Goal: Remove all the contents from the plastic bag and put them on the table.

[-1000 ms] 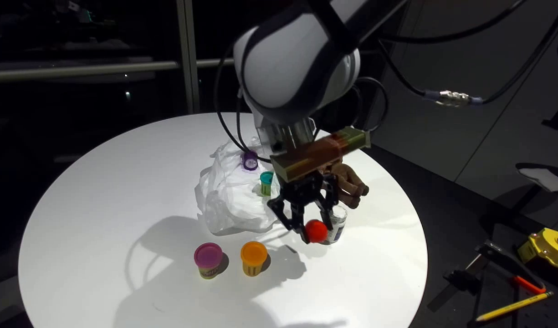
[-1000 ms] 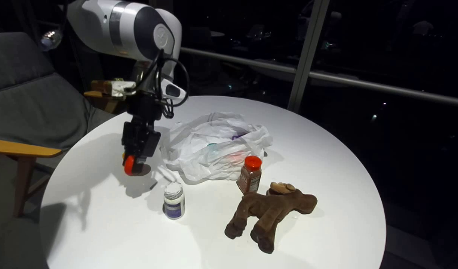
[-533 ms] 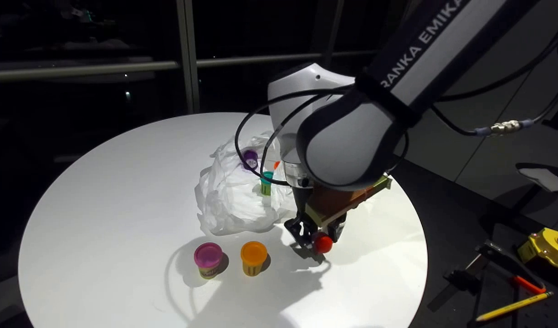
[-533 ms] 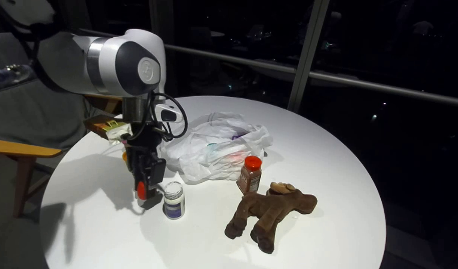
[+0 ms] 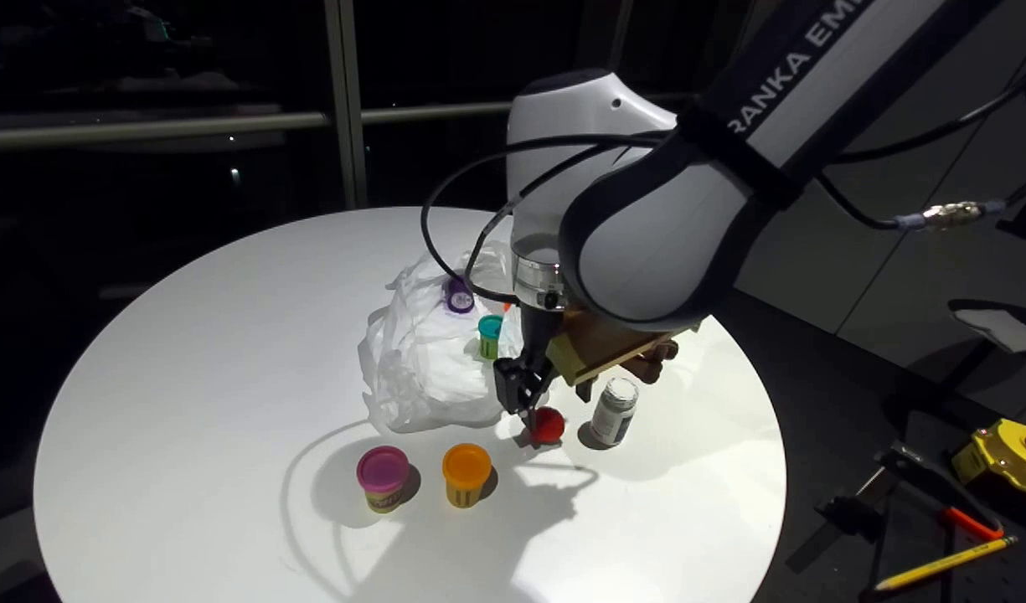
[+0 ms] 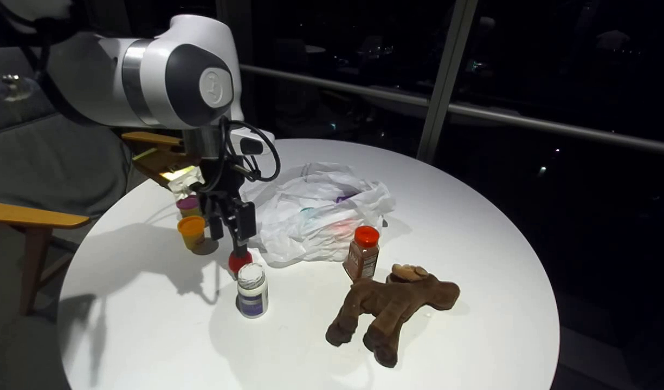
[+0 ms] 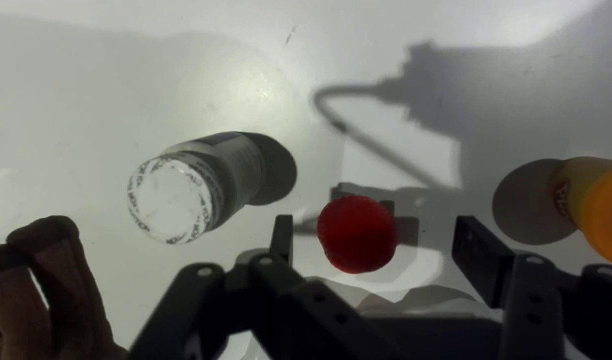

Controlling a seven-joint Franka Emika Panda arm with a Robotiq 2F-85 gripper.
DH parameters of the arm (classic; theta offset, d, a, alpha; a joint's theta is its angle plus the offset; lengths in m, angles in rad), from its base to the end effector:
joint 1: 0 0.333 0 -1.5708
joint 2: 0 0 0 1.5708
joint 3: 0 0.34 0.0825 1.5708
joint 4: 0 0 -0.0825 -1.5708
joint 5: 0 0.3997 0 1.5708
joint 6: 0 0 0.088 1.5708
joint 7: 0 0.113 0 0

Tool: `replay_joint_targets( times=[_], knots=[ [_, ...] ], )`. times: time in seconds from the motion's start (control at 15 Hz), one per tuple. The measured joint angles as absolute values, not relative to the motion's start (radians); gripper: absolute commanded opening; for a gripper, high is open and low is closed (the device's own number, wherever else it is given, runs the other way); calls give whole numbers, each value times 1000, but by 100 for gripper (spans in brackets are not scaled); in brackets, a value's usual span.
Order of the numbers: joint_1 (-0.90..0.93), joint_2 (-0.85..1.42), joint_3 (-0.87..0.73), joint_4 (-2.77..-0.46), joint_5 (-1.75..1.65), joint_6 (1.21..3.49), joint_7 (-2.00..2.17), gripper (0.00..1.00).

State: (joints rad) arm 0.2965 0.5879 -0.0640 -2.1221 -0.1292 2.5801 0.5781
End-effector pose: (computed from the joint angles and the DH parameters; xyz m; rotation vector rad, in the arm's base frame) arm 0.5566 0.1322 0.1187 2.9794 -0.3340 -0.1219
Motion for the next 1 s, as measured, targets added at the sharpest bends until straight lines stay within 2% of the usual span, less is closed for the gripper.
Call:
replay_joint_targets(
  times=[0.4, 1.0],
  knots=[
    [267, 551, -57, -2075, -71, 2512, 537, 100],
    [206, 663, -54, -1795, -69, 2339, 429, 100]
  ],
)
